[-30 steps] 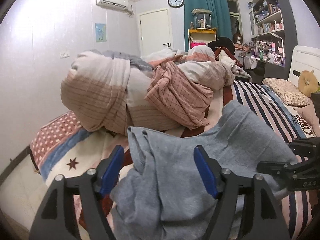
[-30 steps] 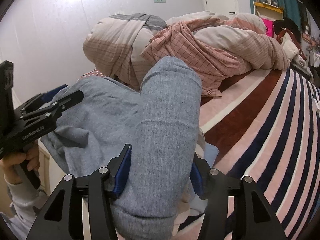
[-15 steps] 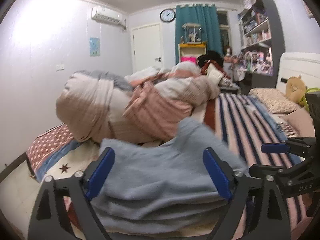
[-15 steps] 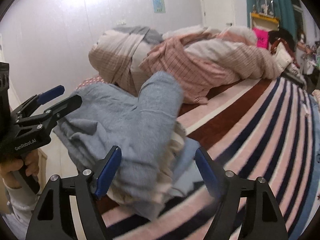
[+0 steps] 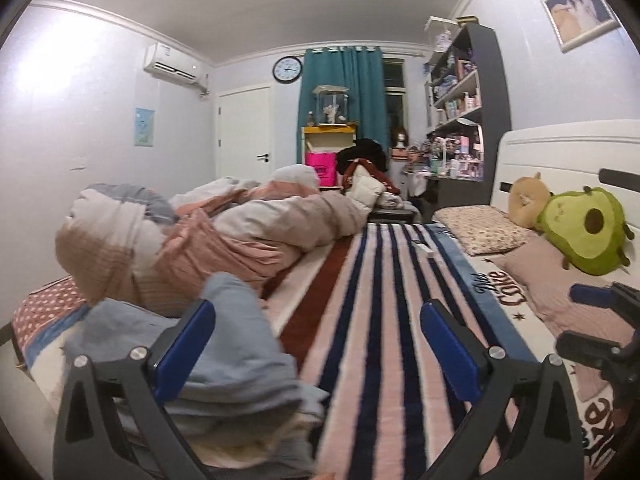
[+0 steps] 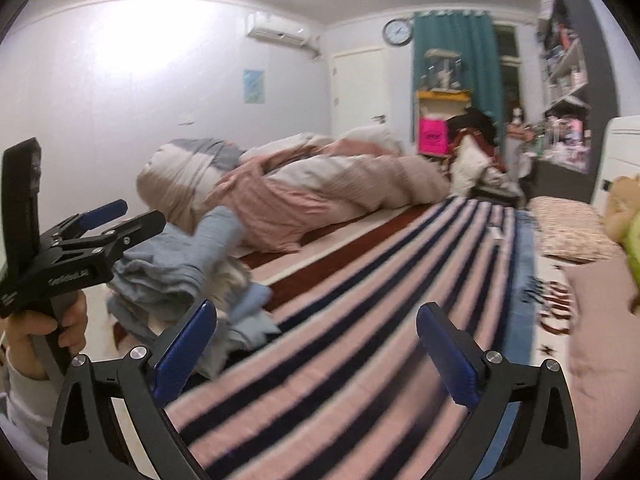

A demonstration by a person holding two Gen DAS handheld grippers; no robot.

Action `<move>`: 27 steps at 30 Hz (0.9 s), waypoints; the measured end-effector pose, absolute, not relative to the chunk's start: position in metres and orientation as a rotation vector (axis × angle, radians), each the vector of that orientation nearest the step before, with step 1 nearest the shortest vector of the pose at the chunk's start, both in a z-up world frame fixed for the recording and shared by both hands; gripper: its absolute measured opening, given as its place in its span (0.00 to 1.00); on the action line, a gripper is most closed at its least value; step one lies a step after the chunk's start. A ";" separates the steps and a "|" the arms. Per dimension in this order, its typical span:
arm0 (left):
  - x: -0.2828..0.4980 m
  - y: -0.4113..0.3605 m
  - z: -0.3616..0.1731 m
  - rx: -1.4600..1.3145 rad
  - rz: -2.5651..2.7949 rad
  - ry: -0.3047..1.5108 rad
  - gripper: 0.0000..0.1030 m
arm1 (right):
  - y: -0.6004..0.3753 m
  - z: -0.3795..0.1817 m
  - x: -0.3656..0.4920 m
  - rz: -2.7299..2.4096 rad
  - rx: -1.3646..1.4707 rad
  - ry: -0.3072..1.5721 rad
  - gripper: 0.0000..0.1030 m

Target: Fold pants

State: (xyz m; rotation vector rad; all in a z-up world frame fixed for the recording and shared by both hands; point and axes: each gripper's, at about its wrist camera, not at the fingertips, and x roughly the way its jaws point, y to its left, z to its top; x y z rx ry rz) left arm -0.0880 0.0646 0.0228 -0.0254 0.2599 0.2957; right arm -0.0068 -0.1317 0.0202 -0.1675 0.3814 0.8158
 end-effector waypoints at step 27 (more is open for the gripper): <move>-0.073 -0.007 0.008 -0.008 0.202 0.273 0.99 | -0.250 0.008 -0.034 0.629 -0.102 0.317 0.99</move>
